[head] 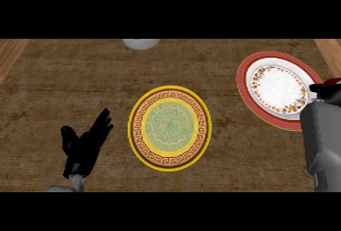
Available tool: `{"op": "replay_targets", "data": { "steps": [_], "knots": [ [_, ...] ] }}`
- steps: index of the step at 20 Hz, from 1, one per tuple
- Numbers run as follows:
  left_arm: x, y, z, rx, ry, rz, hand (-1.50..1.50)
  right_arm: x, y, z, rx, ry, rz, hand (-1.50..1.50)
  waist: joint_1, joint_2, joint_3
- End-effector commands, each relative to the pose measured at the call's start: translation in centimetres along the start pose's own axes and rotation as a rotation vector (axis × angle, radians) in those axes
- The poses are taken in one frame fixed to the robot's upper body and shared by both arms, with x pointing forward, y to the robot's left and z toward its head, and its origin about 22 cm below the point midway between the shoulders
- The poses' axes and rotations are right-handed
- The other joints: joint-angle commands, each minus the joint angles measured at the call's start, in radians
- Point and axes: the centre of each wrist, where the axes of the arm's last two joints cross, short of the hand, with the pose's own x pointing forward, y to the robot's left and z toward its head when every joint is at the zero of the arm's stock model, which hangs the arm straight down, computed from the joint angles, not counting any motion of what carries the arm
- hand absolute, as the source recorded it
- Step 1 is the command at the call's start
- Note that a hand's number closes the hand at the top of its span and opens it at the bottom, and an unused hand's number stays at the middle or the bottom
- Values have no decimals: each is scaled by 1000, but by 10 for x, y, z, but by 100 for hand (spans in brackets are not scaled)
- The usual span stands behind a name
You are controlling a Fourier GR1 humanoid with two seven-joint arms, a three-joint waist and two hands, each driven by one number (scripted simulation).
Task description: Pick the can from the plate and place it in the plate
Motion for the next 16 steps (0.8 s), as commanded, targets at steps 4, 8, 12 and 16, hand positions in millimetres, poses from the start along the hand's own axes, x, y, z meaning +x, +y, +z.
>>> {"op": "replay_targets", "data": {
  "steps": [4,8,12,16],
  "knots": [
    [1,12,-6,-7,16,2,0,-28,25,24,151,251,-86,-150,2,0,-1],
    [4,11,2,10,24,-2,0,-41,31,20,80,188,-236,-150,4,-4,0],
    [8,6,-14,6,18,-9,0,-23,22,22,-28,149,-427,-150,2,2,0],
    [-2,8,0,18,23,-2,0,-30,18,32,-67,195,-503,-150,-3,-8,-2]
  ]
}}
